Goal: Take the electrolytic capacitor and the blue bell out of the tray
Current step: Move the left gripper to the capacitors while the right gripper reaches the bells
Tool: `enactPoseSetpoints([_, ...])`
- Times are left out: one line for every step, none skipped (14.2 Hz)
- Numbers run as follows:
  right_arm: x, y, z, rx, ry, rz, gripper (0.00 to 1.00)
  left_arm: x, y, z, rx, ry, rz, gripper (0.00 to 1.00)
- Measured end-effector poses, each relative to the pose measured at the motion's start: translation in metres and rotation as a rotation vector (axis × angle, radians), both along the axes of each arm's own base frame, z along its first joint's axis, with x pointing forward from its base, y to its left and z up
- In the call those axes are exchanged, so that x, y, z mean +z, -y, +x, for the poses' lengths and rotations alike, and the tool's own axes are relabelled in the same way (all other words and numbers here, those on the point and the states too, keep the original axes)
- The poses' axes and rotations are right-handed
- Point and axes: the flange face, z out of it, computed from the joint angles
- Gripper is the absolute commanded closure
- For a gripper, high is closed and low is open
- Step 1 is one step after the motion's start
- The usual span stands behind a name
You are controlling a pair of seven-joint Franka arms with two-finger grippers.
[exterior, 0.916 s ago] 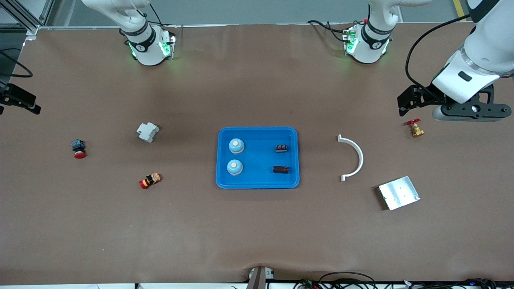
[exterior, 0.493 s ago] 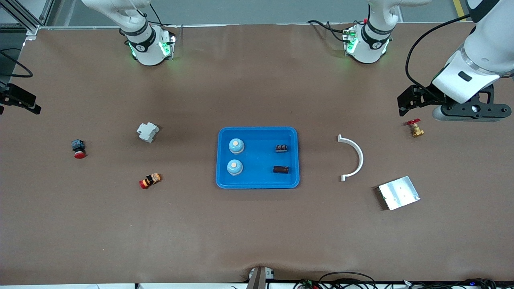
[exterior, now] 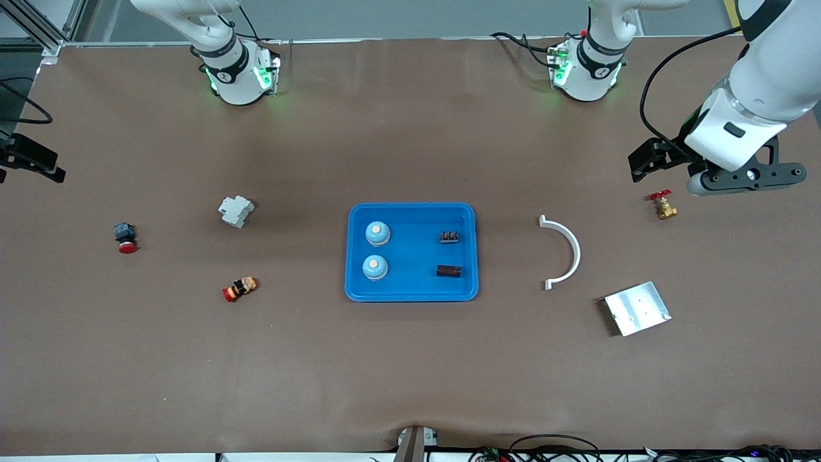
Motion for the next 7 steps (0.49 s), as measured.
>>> enactPoseSetpoints([0.0,0.0,0.0,0.0,0.0,0.0,0.0,-0.001,0.004,-0.001,0.068,-0.004,0.004,0.0])
enactPoseSetpoints([0.0,-0.001,0.0,0.001,0.0,0.0,0.0,-0.003,0.012,-0.004,0.139,-0.008,0.01,0.0])
enactPoseSetpoints([0.0,-0.003,0.0,0.004,-0.001,0.001,0.0,-0.006,0.023,-0.008,0.206,-0.018,0.019,0.0])
enactPoseSetpoints([-0.001,-0.008,0.001,0.007,-0.001,0.005,0.0,-0.011,0.035,-0.013,0.274,-0.031,0.031,0.0])
enactPoseSetpoints([-0.003,-0.017,0.003,-0.002,-0.002,0.018,0.0,-0.017,0.048,-0.018,0.34,-0.042,0.043,0.0])
enactPoseSetpoints([-0.007,-0.031,0.007,-0.022,-0.001,0.03,0.0,-0.023,0.06,-0.022,0.416,-0.049,0.056,0.0])
enactPoseSetpoints([-0.013,-0.049,0.012,-0.039,-0.005,0.033,0.0,-0.029,0.07,-0.025,0.504,-0.053,0.068,0.0])
